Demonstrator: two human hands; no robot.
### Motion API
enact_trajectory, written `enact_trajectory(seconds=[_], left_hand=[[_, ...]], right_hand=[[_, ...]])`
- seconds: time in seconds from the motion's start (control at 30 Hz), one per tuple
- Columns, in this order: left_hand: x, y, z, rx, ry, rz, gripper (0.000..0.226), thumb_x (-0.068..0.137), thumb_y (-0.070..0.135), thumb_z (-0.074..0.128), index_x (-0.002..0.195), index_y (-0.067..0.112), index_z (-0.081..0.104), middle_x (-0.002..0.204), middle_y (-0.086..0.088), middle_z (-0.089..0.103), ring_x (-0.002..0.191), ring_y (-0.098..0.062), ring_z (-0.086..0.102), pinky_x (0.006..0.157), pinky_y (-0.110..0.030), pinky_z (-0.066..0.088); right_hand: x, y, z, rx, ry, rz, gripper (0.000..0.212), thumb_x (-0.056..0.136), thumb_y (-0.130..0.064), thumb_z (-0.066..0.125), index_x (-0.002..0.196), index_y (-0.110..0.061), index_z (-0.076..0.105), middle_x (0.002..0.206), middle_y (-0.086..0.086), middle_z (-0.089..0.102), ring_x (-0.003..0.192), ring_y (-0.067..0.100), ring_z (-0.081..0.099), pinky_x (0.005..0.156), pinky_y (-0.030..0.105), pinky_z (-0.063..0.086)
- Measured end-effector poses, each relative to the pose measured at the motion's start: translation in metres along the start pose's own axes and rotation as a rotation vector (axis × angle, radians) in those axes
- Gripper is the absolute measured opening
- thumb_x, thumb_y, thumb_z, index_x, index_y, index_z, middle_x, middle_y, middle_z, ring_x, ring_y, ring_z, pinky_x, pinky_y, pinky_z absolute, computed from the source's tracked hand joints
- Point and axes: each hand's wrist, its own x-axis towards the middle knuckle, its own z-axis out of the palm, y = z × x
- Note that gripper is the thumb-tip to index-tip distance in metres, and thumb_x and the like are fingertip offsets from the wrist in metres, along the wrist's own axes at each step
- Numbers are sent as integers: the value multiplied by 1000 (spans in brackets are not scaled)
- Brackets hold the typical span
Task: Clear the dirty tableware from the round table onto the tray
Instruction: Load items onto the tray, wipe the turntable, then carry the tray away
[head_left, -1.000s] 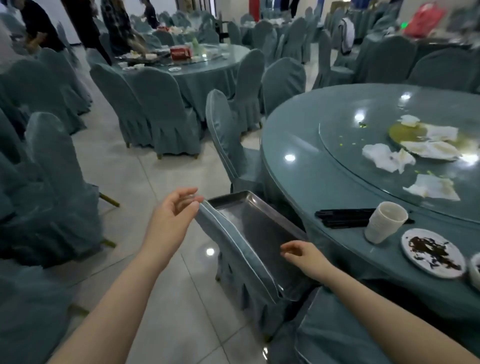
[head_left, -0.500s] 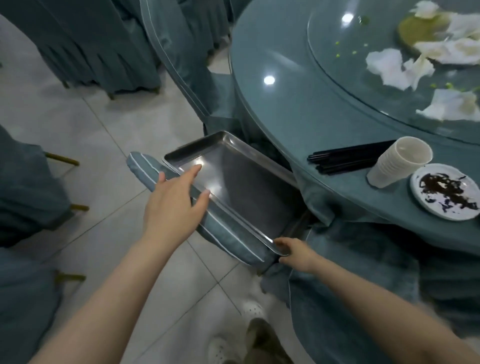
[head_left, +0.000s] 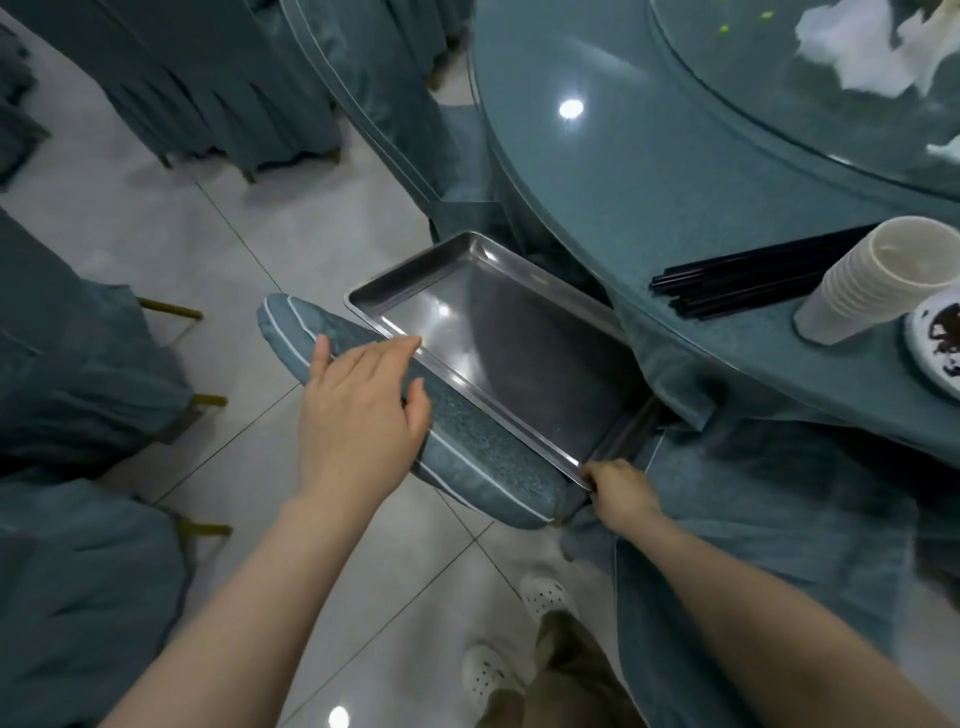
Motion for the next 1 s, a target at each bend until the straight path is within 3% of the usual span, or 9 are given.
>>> enact_trajectory(seconds=[0.13, 0.27, 0.37, 0.53, 0.73, 0.8, 0.87, 0.93, 1.0], left_hand=[[-1, 1, 0, -25, 20, -22, 35, 84, 22, 48, 111, 11, 69, 100, -7, 73, 92, -30, 66, 113, -49, 24], [0, 2, -2, -5, -13, -24, 39, 85, 24, 44, 114, 12, 67, 104, -6, 72, 96, -28, 65, 115, -45, 20], [0, 1, -2, 16, -34, -26, 35, 89, 23, 46, 116, 14, 66, 107, -5, 71, 99, -27, 64, 116, -41, 15], [0, 1, -2, 27, -24, -24, 30, 88, 20, 55, 116, 16, 66, 105, -4, 72, 98, -26, 64, 116, -42, 17], [6, -5, -8, -139, -84, -65, 39, 91, 32, 55, 129, 28, 56, 122, 5, 65, 111, -16, 59, 114, -30, 2], [10, -8, -12, -276, -93, -132, 42, 91, 32, 57, 133, 31, 51, 129, 6, 61, 122, -18, 52, 115, -32, 7], [17, -11, -16, -448, -100, -232, 42, 91, 30, 57, 133, 34, 50, 129, 7, 59, 131, -21, 43, 113, -40, 24], [25, -15, -18, -605, -102, -300, 43, 91, 26, 57, 132, 34, 49, 130, 7, 58, 127, -15, 48, 103, -37, 40], [35, -20, -19, -752, -105, -332, 43, 91, 20, 58, 132, 30, 49, 130, 7, 57, 120, -9, 51, 95, -29, 43]], right_hand=[[-12, -5, -23, 172, 115, -80, 36, 76, -9, 59, 109, -19, 68, 102, -2, 68, 99, 20, 57, 84, 26, 44], [-24, -24, -58, 358, 213, -86, 31, 65, -9, 63, 93, -20, 71, 81, -9, 64, 83, 15, 59, 72, 20, 40], [-28, -39, -83, 472, 276, -124, 25, 66, -7, 67, 86, -23, 69, 77, -8, 61, 77, 14, 57, 73, 25, 43], [-31, -62, -112, 478, 402, -267, 13, 81, -23, 72, 93, -20, 70, 86, -9, 63, 84, 13, 59, 85, 34, 47], [-41, -99, -150, 701, 609, -297, 9, 81, -14, 72, 90, -16, 74, 83, -11, 65, 84, 13, 63, 88, 42, 48], [-43, -117, -162, 750, 646, -309, 7, 82, -14, 72, 86, -19, 73, 80, -18, 63, 83, 10, 62, 87, 37, 49], [-43, -135, -173, 783, 661, -292, 9, 82, -16, 72, 83, -25, 70, 78, -20, 62, 81, 5, 61, 83, 28, 48], [-44, -152, -180, 823, 669, -255, 6, 81, -18, 72, 83, -24, 72, 78, -17, 65, 78, -1, 61, 75, 17, 46], [-47, -169, -187, 866, 686, -220, 6, 80, -20, 73, 84, -24, 74, 76, -16, 68, 75, -5, 62, 70, 12, 43]])
